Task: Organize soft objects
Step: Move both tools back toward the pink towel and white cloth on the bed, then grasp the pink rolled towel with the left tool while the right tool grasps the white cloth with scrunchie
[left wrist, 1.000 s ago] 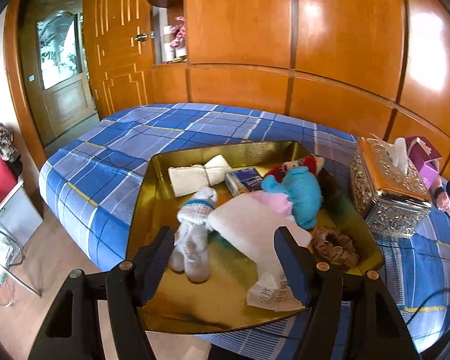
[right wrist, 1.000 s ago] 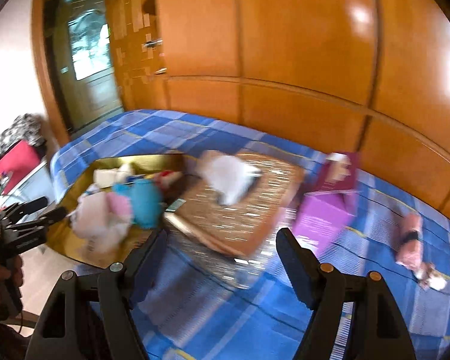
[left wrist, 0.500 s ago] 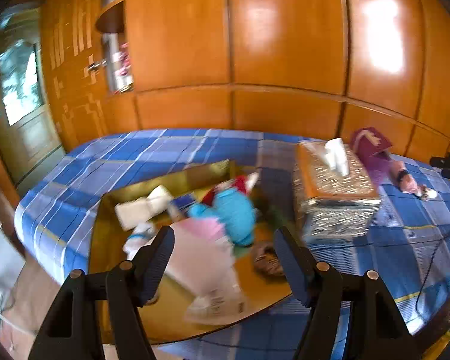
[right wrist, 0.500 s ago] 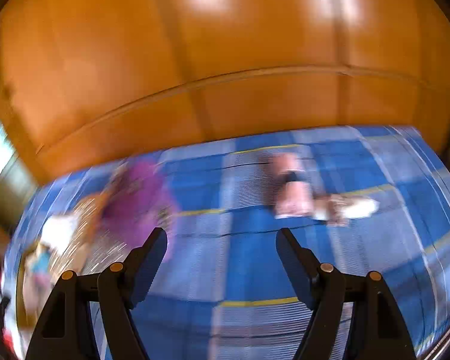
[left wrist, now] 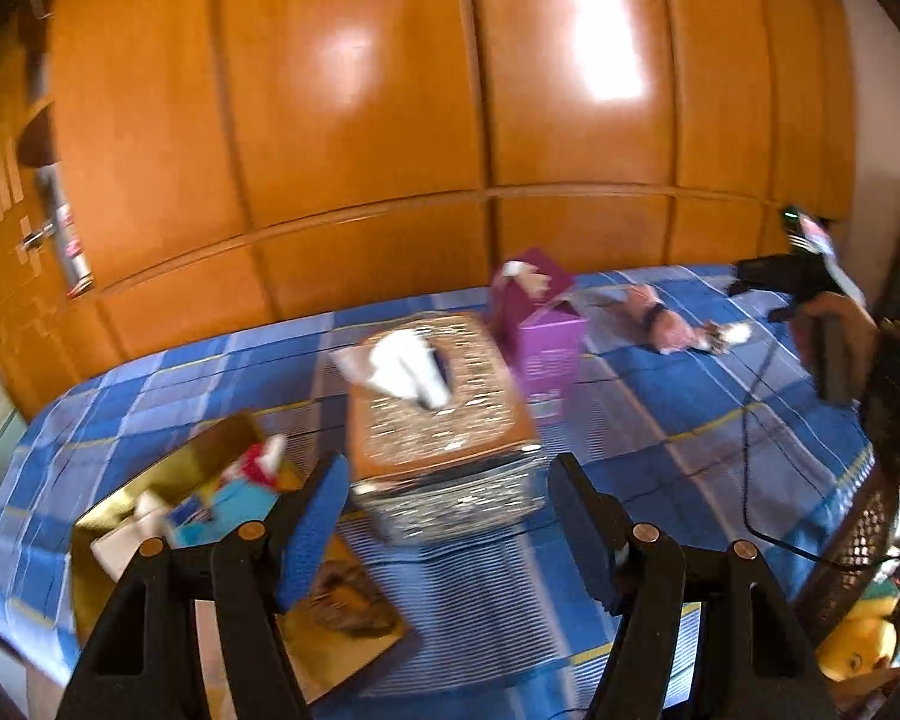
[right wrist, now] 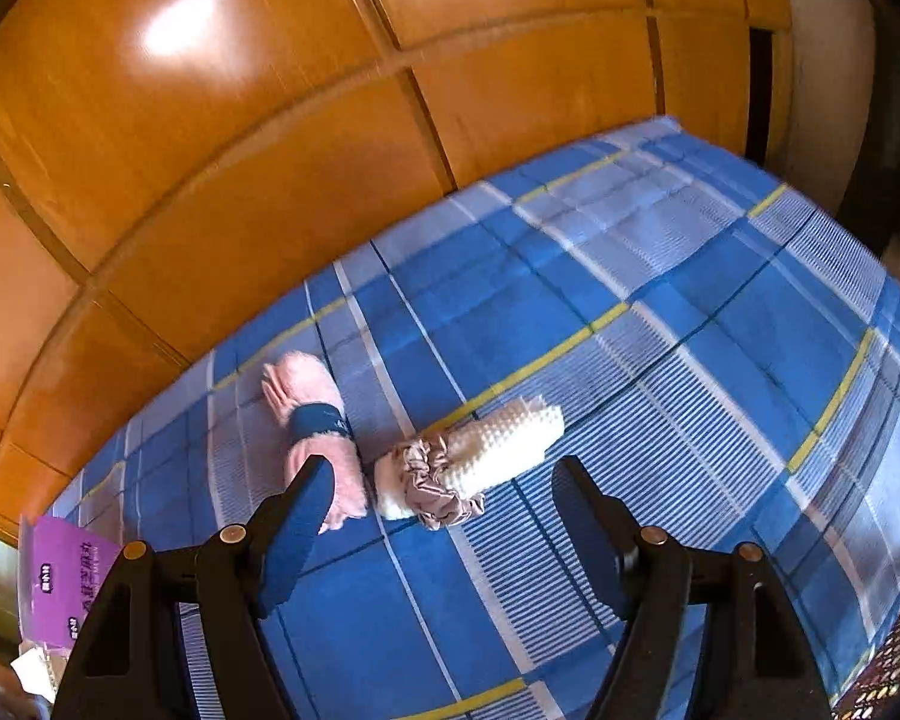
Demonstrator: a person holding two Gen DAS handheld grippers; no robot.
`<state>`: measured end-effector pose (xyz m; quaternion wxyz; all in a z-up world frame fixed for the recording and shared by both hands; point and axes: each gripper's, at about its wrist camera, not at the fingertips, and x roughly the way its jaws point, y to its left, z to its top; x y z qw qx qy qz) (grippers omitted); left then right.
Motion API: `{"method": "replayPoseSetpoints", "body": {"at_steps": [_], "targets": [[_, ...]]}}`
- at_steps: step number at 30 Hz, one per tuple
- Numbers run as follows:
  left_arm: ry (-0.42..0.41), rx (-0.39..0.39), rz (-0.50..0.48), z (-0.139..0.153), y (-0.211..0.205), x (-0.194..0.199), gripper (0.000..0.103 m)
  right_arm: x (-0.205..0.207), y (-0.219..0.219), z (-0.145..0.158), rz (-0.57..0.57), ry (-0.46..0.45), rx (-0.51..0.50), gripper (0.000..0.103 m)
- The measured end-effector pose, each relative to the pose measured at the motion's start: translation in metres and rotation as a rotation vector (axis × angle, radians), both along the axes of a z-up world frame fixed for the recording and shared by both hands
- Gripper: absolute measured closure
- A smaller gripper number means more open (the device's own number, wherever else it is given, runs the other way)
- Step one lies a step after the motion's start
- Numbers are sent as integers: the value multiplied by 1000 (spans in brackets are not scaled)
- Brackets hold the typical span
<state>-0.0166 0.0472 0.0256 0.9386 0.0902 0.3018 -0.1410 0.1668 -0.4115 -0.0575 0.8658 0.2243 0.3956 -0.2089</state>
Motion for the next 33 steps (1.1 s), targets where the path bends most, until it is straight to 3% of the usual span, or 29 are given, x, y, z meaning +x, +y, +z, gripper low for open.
{"method": "replayPoseSetpoints", "body": {"at_steps": [5, 9, 12, 14, 15, 16, 21, 25, 29, 33], "targets": [[34, 11, -84, -5, -39, 13, 33, 19, -17, -27, -62, 62, 138, 27], [49, 21, -121, -8, -61, 21, 33, 35, -26, -48, -99, 116, 170, 27], [59, 35, -149, -9, -76, 27, 33, 46, -28, -61, -95, 151, 157, 27], [67, 43, -170, -10, -88, 32, 33, 51, -24, -63, -64, 162, 91, 32], [68, 44, -179, -10, -94, 34, 33, 53, -22, -61, -52, 168, 57, 54], [70, 44, -193, -9, -100, 37, 33, 53, -21, -59, -28, 166, 54, 59], [105, 32, -232, -13, -127, 54, 33, 41, -22, -43, 18, 121, 71, 61], [160, 31, -250, -22, -154, 74, 33, 37, -17, -42, 40, 192, 20, 61], [205, 38, -268, -31, -184, 96, 33, 36, -26, -47, -2, 242, -5, 61], [257, 15, -275, -39, -211, 118, 33, 24, -38, -35, -64, 189, -7, 61]]}}
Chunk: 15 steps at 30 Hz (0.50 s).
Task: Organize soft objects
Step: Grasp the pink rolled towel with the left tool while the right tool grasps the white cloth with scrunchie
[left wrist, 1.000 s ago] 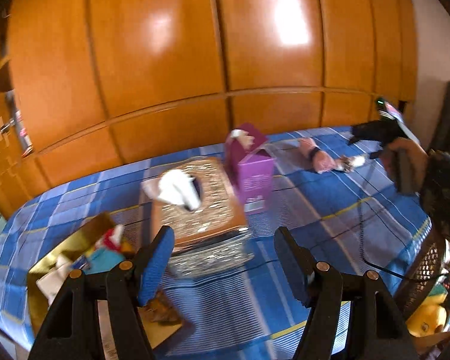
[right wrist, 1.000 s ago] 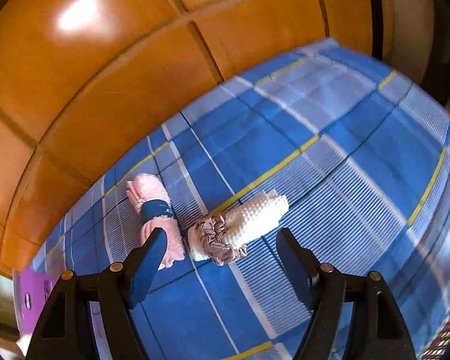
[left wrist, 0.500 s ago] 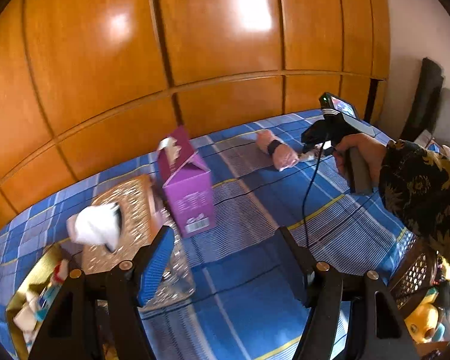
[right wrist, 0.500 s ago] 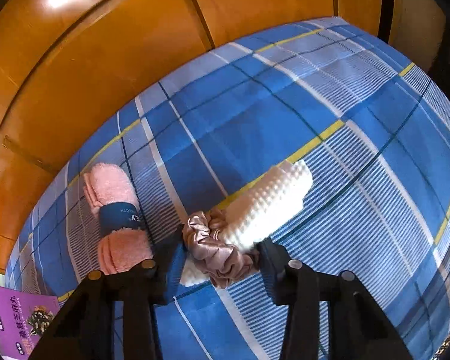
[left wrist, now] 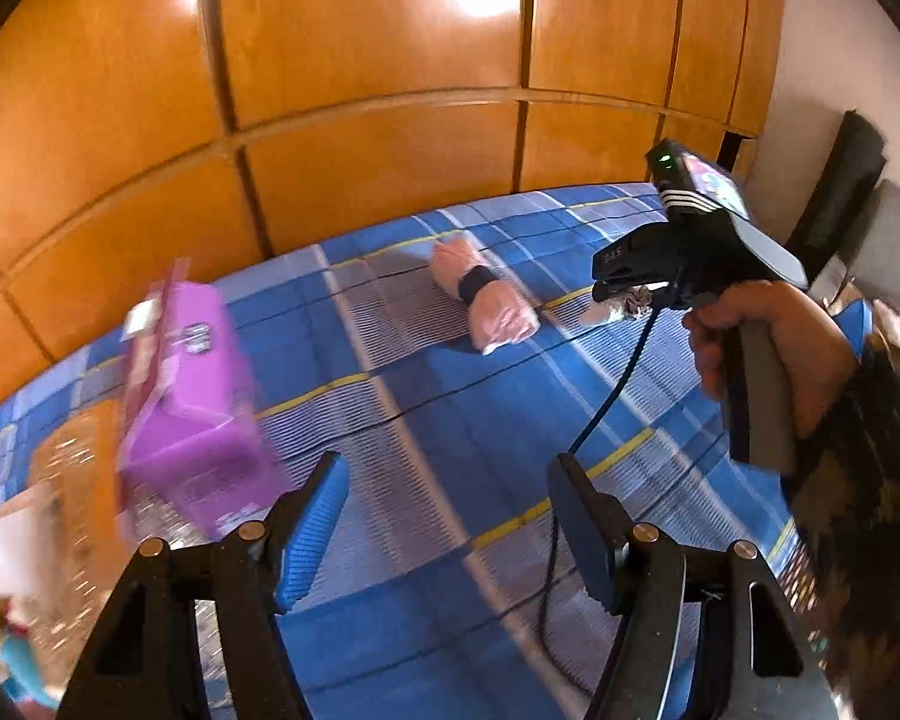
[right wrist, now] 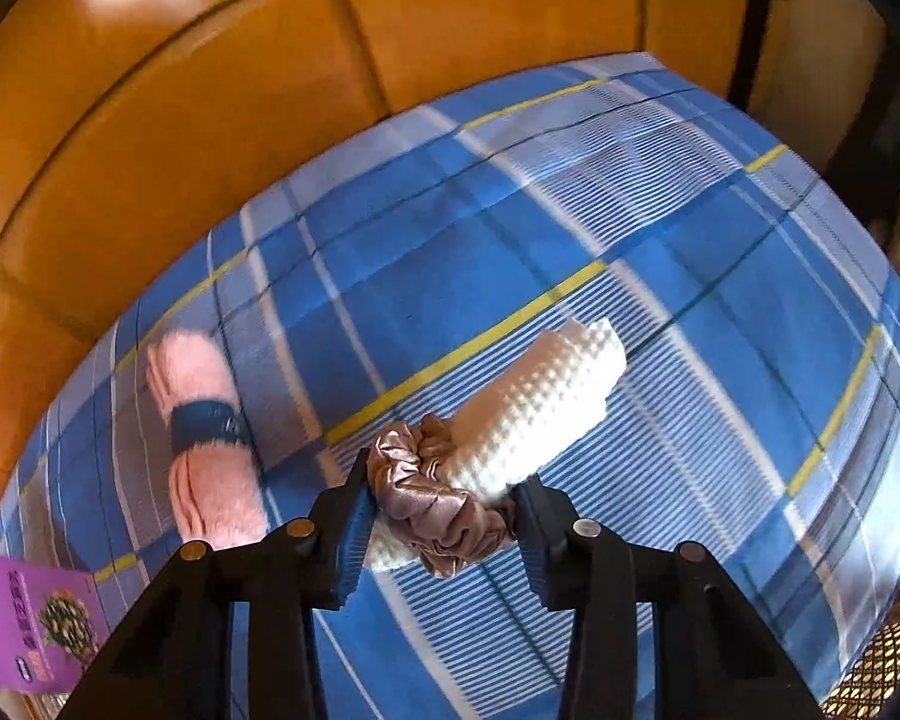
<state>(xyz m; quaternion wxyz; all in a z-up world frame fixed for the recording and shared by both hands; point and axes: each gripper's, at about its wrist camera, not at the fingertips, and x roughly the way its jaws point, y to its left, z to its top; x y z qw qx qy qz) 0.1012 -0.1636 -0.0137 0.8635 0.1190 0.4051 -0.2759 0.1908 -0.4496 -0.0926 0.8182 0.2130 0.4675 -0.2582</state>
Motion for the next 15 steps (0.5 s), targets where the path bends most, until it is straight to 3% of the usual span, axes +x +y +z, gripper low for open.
{"method": "replayPoseSetpoints", "body": {"at_steps": [15], "targets": [[138, 26, 46, -47, -96, 105, 34, -26, -21, 20, -106, -216, 138, 61]]}}
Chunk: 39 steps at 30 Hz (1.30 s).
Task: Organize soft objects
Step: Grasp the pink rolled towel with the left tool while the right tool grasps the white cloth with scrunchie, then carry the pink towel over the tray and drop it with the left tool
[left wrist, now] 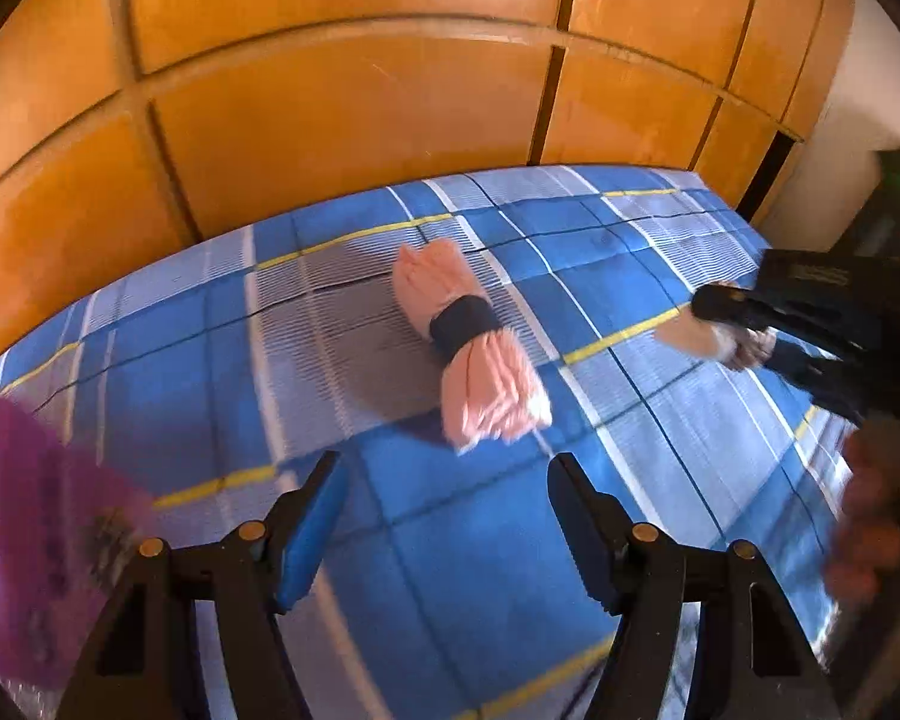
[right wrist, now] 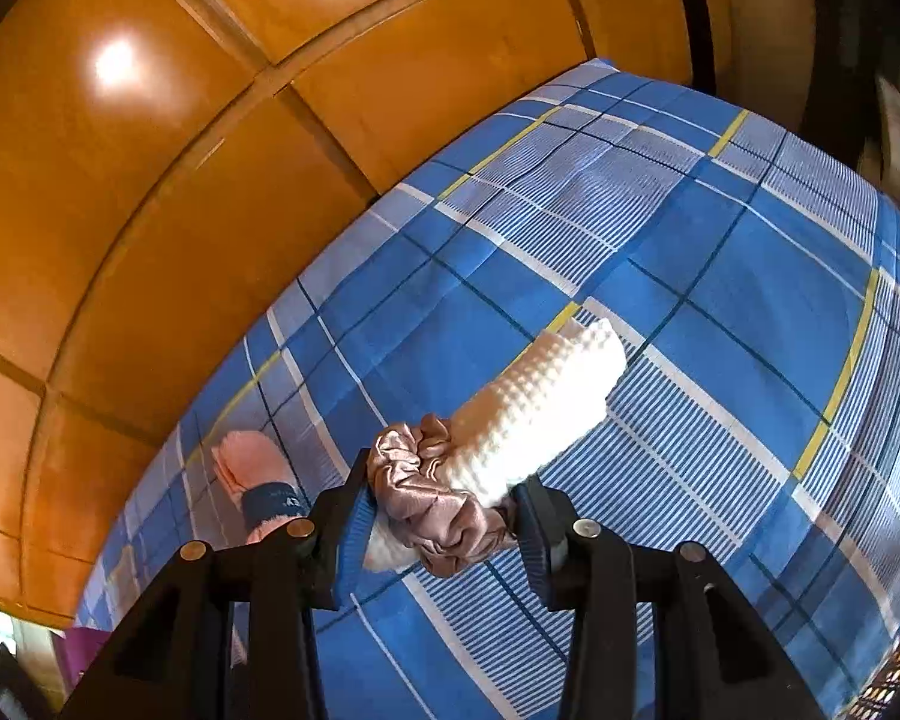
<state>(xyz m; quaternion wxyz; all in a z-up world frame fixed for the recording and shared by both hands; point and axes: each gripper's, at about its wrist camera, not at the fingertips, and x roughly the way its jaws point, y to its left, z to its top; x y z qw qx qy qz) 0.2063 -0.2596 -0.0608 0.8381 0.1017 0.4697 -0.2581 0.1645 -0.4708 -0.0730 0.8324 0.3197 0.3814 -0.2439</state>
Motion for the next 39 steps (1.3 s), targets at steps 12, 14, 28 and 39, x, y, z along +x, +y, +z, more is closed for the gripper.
{"method": "replayPoseSetpoints", "body": {"at_steps": [12, 14, 28, 39], "targets": [[49, 132, -16, -54, -64, 60, 64, 2, 4, 0, 29, -21, 13, 61], [39, 126, -24, -50, -65, 59, 70, 5, 6, -3, 42, -7, 12, 61], [-50, 55, 95, 44, -15, 86, 71, 35, 42, -33, 260, 149, 1, 61], [-236, 24, 352, 138, 105, 96, 71, 56, 103, -52, 530, 267, -148, 61]]}}
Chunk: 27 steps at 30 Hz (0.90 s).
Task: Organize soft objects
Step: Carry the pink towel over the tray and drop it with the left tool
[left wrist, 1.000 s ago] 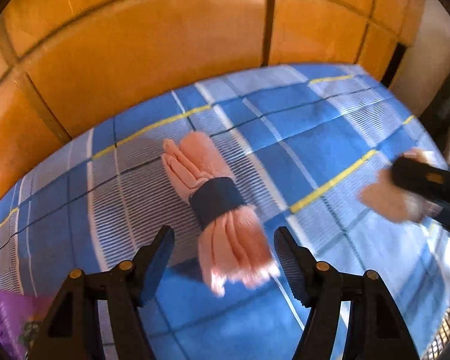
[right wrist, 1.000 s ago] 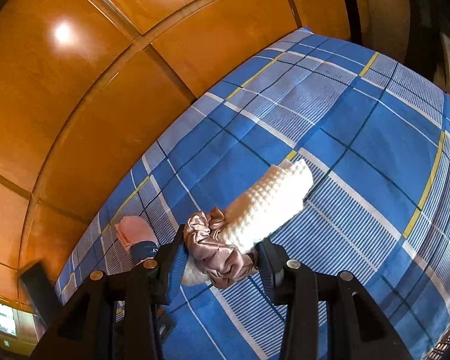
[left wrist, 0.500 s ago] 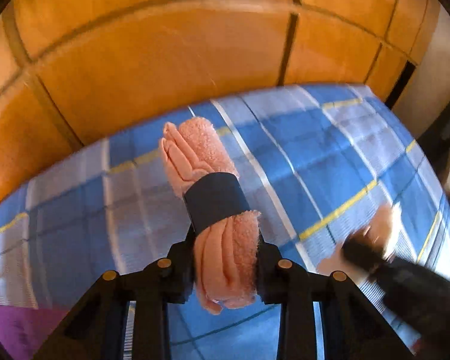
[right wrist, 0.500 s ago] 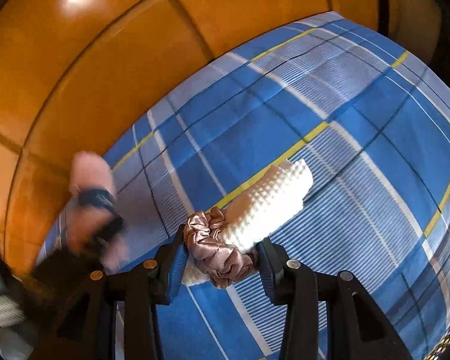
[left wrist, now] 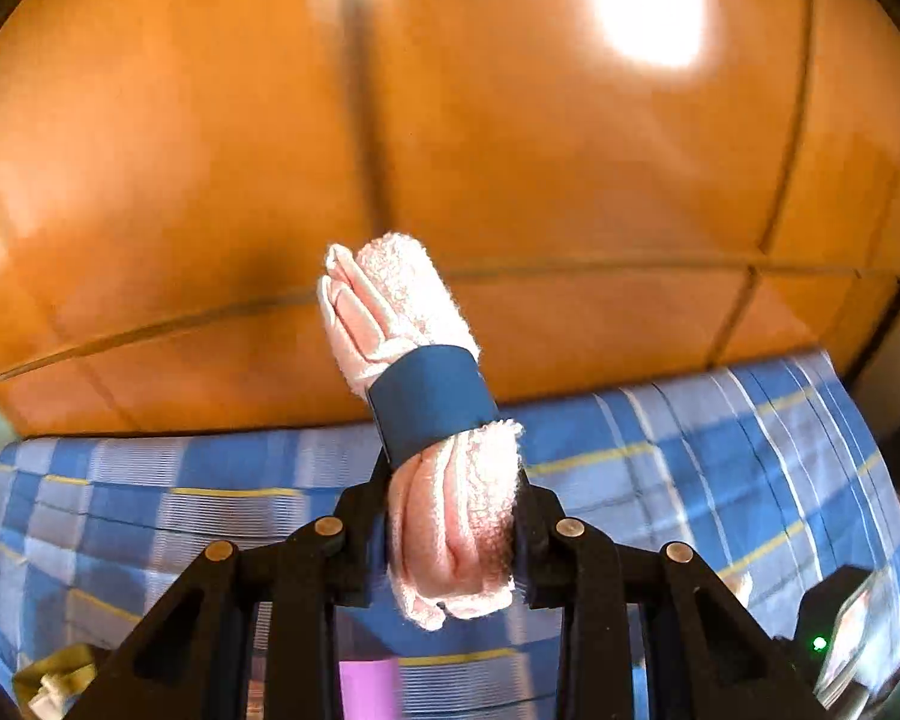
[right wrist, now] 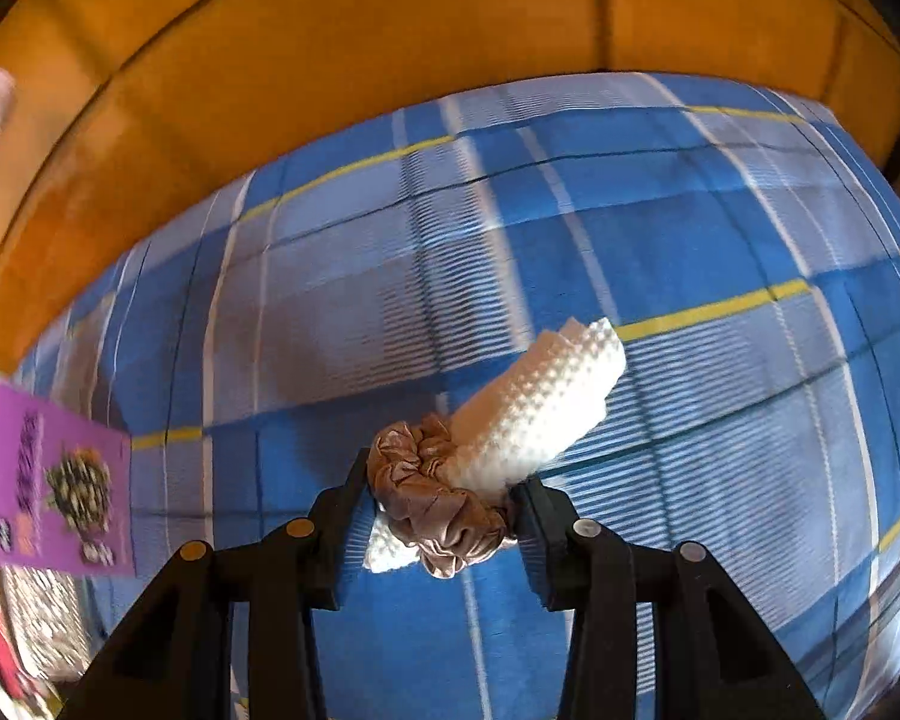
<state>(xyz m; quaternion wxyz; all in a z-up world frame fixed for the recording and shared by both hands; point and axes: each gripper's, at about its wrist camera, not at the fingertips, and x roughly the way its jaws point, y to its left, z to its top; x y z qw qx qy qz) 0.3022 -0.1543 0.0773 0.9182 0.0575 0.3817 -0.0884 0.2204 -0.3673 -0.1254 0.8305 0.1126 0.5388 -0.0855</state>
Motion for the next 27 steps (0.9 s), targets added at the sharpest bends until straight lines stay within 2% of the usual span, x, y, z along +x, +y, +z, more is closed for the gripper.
{"method": "replayPoseSetpoints", "body": {"at_steps": [4, 10, 19, 27], "targets": [[-53, -29, 101, 15, 69, -16, 71, 1, 13, -4, 48, 10, -60, 61], [-84, -45, 213, 11, 156, -51, 71, 3, 9, -8, 40, 18, -53, 61], [-73, -116, 329, -14, 272, -125, 71, 6, 14, -14, 46, 10, -78, 61], [-35, -186, 475, -57, 348, -198, 71, 3, 27, -16, 100, -7, -167, 61]]}}
